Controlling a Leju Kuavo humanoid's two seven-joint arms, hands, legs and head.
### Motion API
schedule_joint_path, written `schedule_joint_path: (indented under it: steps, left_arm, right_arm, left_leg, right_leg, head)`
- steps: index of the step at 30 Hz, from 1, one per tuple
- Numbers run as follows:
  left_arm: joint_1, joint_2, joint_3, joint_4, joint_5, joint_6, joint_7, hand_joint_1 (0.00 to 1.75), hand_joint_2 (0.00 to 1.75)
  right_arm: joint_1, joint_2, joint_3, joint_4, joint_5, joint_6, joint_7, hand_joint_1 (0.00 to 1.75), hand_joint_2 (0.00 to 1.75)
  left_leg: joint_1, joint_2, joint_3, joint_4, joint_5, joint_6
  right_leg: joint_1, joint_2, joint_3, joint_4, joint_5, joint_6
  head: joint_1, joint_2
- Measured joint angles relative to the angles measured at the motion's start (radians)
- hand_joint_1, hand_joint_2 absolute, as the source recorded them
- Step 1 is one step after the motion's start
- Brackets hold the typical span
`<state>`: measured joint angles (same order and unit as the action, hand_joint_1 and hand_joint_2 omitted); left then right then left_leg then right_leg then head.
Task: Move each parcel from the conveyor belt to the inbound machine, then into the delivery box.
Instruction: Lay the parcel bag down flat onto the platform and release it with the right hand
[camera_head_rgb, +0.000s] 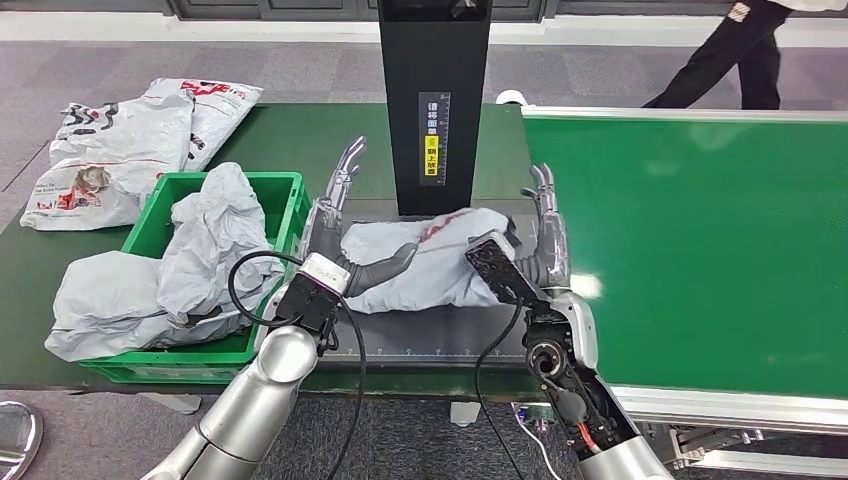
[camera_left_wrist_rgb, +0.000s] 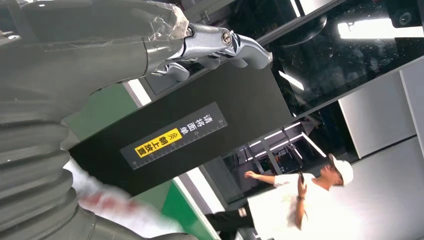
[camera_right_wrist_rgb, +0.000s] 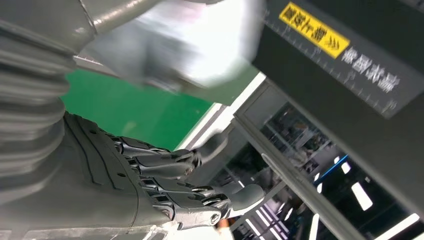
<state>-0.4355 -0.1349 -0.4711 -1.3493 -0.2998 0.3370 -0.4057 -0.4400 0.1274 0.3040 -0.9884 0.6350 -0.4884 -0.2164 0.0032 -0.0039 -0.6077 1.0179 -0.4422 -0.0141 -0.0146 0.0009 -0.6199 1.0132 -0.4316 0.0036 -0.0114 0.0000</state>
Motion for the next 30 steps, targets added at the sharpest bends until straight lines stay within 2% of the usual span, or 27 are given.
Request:
schedule_joint_path:
  steps: [10,18,26,30]
  left_arm:
    - [0.03,0.011,0.0,-0.014,-0.013,0.018,0.004,0.0,1.75]
    - [0.034,0.017,0.0,-0.004,-0.061,0.005,0.029,0.0,1.75]
    - [0.022,0.02,0.0,0.055,-0.106,-0.027,0.063,0.0,1.75]
    - [-0.004,0.02,-0.001,0.112,-0.165,-0.088,0.091,0.0,1.75]
  right_arm:
    - [0.068,-0.025,-0.053,-0.157,-0.041,-0.076,-0.027,0.0,1.75]
    - [0.174,-0.039,-0.094,-0.403,-0.072,-0.193,-0.096,0.0,1.75]
    - [0.228,-0.046,-0.103,-0.544,-0.079,-0.209,-0.108,0.0,1.75]
    - [0.229,-0.046,-0.104,-0.563,-0.078,-0.209,-0.113,0.0,1.75]
  left_leg:
    - [0.0,0.0,0.0,0.0,0.0,0.0]
    - [0.0,0.0,0.0,0.0,-0.001,0.001]
    - [0.0,0.001,0.0,0.0,-0.001,0.001]
    - [0.0,0.001,0.0,0.0,-0.001,0.001]
  right_leg:
    - [0.0,0.0,0.0,0.0,0.0,0.0]
    - [0.0,0.0,0.0,0.0,0.0,0.0]
    - [0.0,0.001,0.0,0.0,0.0,0.0]
    - [0.0,0.001,0.0,0.0,0.0,0.0]
  head:
    - [0.0,0.0]
    - [0.0,0.0]
    - [0.0,0.0]
    - [0.0,0.0]
